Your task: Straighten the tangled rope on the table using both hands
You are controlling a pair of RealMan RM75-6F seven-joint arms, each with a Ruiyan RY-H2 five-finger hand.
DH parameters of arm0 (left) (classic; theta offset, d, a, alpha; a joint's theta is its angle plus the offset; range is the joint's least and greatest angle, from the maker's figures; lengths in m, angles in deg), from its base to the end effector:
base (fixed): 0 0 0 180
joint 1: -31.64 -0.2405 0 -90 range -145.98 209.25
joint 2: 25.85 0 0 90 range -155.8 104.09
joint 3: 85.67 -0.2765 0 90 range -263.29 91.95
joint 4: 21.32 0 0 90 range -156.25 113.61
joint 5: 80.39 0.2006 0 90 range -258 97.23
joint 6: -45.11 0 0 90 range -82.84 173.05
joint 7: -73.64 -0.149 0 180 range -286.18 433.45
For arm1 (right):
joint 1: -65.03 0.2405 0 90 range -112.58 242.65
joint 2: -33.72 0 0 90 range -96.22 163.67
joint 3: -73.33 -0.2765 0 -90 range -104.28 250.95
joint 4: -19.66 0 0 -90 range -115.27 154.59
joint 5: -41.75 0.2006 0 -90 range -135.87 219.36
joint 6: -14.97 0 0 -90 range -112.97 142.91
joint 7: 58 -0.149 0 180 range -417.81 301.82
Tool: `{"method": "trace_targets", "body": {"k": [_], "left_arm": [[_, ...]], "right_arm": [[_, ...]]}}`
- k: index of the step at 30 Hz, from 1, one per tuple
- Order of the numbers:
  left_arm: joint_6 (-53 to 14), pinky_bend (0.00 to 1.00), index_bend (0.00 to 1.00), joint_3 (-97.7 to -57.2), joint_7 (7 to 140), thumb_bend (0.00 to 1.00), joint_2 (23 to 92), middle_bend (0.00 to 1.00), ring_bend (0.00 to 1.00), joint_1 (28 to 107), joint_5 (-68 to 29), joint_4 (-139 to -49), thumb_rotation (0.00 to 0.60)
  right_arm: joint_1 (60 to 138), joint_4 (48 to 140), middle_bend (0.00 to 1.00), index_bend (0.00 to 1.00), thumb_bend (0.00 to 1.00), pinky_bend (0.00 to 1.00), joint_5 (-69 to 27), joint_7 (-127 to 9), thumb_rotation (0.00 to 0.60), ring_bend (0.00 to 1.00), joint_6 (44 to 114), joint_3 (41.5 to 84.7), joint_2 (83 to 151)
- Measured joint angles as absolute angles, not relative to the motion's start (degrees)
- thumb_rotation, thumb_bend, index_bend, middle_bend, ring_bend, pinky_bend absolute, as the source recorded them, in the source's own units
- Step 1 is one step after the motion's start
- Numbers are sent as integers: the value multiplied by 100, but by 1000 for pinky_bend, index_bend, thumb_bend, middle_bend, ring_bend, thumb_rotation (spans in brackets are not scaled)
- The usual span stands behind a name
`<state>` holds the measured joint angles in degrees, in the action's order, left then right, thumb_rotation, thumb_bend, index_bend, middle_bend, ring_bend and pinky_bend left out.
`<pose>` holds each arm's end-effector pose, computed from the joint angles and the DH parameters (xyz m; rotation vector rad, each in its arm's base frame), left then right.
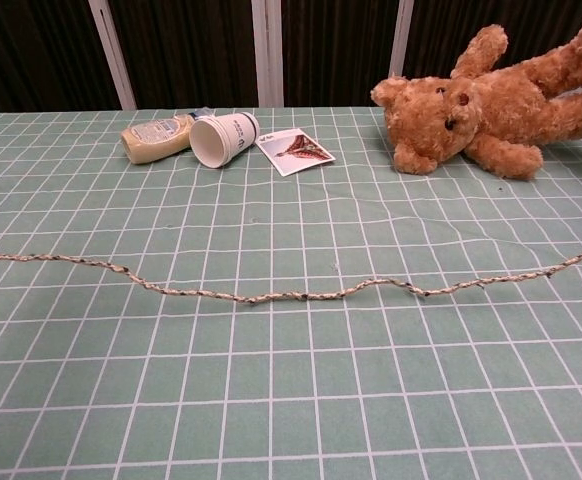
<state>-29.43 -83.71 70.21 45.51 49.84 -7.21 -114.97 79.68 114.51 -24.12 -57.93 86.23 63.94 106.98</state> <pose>-0.2991 0.2517 0.1121 -1.4522 -1.0907 -0.9063 -0.3110 -0.2552 0.1122 1.2230 -1.2652 0.9568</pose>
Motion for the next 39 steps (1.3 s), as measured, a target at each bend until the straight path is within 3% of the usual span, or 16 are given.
{"method": "trace_targets", "body": {"k": [30, 36, 39], "left_arm": [[-2413, 0, 618, -8337, 6672, 522, 4997, 200, 0, 4984, -964, -10973, 600], [-2381, 0, 591, -8352, 6522, 511, 5071, 192, 0, 4988, -955, -10921, 600], [-2362, 0, 528, -8364, 6462, 480, 5078, 169, 0, 4977, -964, -10901, 600]], "right_arm": [[8067, 11067, 215, 663, 479, 0, -1894, -5436, 600, 0, 8170, 6400, 10916], [8093, 11036, 212, 588, 479, 0, -1804, -5294, 600, 0, 8104, 6421, 10955], [8105, 11038, 175, 498, 480, 0, -1752, -5220, 600, 0, 8067, 6433, 10960]]}}
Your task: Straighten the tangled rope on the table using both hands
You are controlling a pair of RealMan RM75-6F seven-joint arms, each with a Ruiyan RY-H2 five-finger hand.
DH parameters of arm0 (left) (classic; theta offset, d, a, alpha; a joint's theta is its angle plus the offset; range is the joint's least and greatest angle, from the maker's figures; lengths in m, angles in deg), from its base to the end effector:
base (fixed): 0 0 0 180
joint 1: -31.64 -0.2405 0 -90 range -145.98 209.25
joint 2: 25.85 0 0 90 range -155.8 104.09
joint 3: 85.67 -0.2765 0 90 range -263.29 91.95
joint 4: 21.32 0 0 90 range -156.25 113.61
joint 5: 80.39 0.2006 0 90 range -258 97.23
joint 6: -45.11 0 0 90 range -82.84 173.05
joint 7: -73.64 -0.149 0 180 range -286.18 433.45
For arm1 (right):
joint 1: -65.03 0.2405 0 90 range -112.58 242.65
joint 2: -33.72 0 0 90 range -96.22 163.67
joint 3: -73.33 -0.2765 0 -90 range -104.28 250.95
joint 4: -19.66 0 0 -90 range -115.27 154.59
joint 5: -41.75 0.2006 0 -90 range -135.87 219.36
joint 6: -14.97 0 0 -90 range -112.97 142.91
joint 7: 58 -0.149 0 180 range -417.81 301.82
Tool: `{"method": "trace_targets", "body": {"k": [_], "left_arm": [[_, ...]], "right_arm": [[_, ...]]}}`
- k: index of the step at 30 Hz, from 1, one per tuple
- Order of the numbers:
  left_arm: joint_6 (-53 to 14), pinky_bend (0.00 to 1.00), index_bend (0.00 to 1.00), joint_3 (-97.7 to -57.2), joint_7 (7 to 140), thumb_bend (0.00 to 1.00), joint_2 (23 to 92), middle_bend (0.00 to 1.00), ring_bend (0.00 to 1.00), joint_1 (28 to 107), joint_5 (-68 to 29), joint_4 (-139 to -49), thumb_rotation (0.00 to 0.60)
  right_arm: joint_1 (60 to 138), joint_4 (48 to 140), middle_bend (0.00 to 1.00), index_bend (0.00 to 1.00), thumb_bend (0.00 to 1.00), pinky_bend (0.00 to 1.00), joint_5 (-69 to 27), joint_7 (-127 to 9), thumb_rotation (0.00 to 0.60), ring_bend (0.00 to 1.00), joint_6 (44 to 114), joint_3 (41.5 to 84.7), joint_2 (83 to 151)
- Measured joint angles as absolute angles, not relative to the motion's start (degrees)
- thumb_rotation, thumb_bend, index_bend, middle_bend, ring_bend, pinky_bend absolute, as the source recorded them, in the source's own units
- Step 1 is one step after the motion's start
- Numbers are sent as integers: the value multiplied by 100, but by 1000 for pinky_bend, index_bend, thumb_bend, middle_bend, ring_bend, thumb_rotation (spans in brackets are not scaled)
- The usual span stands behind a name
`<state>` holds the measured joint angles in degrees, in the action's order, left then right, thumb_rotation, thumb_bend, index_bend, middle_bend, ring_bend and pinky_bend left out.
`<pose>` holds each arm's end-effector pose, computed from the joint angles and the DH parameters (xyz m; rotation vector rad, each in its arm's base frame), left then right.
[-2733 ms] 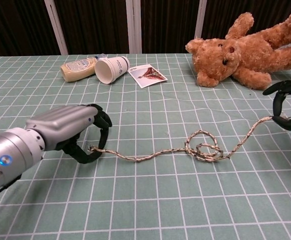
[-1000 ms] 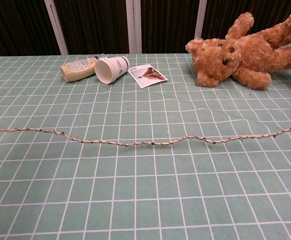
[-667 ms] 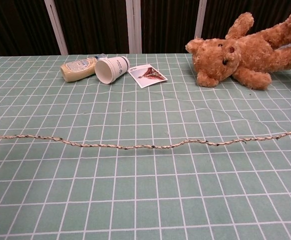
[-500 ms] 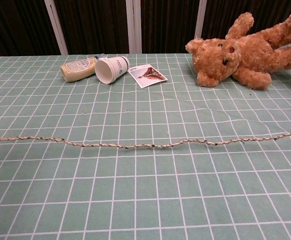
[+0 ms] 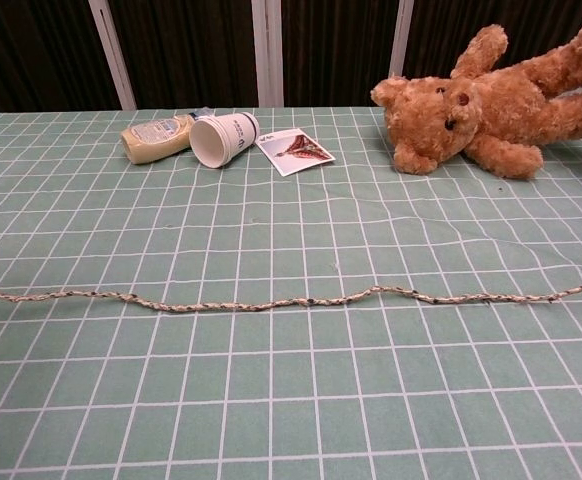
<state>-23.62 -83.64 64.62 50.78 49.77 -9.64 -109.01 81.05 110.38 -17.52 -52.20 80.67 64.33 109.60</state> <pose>-0.3183 0.2515 0.0763 -1.5189 -1.0988 -0.7499 -0.3328 -0.2583 0.0901 1.2463 -1.3072 0.7786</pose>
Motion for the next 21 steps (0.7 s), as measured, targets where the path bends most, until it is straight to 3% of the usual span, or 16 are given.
{"method": "trace_targets", "body": {"k": [5, 8, 14, 21], "left_arm": [[-2305, 0, 404, -8373, 6385, 364, 5025, 92, 0, 4972, -999, -10911, 600], [-2267, 0, 346, -8378, 6337, 280, 4962, 45, 0, 4970, -1028, -10945, 600], [-2296, 0, 280, -8347, 6343, 171, 4787, 5, 0, 4937, -1048, -11079, 600], [-2564, 0, 184, -8204, 6787, 162, 4515, 0, 0, 4806, -993, -11421, 600]], "right_arm": [[8120, 11078, 30, 211, 480, 0, -1669, -5123, 600, 0, 7999, 6453, 10927], [8128, 11130, 0, 34, 481, 0, -1618, -5081, 600, 0, 7972, 6452, 10889], [8120, 11256, 0, 0, 431, 0, -1591, -5035, 600, 0, 8030, 6419, 10797], [8024, 11490, 0, 0, 423, 0, -1774, -5192, 600, 0, 8286, 6349, 10615]]}}
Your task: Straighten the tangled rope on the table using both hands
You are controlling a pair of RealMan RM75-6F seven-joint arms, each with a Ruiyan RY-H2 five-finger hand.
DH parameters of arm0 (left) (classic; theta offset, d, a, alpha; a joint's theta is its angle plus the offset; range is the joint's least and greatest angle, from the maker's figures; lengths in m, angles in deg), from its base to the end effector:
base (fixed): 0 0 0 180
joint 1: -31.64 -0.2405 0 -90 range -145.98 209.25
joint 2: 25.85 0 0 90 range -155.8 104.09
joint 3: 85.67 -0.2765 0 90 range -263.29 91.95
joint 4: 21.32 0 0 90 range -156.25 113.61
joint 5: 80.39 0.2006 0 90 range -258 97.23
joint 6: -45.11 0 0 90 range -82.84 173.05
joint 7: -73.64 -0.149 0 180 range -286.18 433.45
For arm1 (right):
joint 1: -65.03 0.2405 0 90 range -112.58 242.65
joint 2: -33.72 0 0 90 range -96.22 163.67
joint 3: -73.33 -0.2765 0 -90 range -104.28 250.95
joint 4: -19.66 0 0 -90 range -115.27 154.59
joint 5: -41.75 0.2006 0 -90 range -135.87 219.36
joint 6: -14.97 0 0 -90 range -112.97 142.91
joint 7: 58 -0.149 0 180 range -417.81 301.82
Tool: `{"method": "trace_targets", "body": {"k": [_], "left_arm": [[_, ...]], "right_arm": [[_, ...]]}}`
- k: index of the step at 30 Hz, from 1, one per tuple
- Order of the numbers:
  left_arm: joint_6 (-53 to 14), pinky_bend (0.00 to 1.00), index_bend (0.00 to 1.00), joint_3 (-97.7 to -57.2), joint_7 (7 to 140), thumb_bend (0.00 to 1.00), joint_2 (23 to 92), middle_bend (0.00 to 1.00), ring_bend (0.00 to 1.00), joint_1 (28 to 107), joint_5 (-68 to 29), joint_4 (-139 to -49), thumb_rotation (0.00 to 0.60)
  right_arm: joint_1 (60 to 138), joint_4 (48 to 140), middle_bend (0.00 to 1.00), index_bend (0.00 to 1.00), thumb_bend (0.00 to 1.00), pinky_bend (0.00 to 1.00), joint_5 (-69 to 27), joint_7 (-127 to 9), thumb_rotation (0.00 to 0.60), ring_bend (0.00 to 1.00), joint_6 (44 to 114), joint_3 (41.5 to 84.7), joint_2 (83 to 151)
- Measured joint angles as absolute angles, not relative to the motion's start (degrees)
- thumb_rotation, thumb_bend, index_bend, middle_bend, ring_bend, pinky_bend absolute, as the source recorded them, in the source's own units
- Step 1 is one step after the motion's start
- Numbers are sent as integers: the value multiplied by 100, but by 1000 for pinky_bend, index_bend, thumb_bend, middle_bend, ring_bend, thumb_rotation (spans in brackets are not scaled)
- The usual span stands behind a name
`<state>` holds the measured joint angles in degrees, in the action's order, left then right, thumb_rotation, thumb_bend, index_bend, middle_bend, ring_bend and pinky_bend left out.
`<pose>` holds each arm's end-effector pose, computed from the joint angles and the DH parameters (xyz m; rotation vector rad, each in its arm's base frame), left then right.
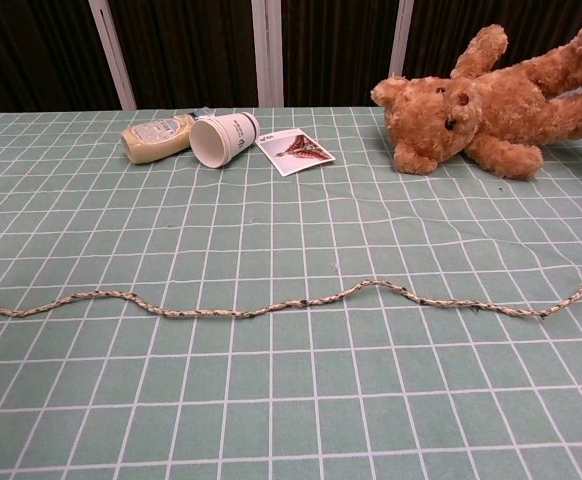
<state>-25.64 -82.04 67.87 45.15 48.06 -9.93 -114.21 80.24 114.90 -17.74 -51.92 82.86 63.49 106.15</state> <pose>-0.3159 0.2476 0.1121 -1.4323 -1.1206 -0.8071 -0.3238 -0.2559 0.1112 1.2211 -1.2836 0.8126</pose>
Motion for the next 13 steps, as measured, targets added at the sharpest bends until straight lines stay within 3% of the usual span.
{"method": "trace_targets", "body": {"k": [5, 13], "left_arm": [[-2955, 0, 74, -8164, 7191, 157, 4270, 0, 0, 4621, -680, -11774, 600], [-3759, 0, 31, -8470, 7445, 149, 3864, 0, 0, 4108, 133, -12080, 600]], "right_arm": [[7932, 11562, 0, 0, 424, 0, -2334, -5235, 600, 0, 8592, 6428, 10506], [7634, 11441, 0, 0, 392, 0, -3840, -5176, 600, 0, 9453, 6885, 10252]]}}
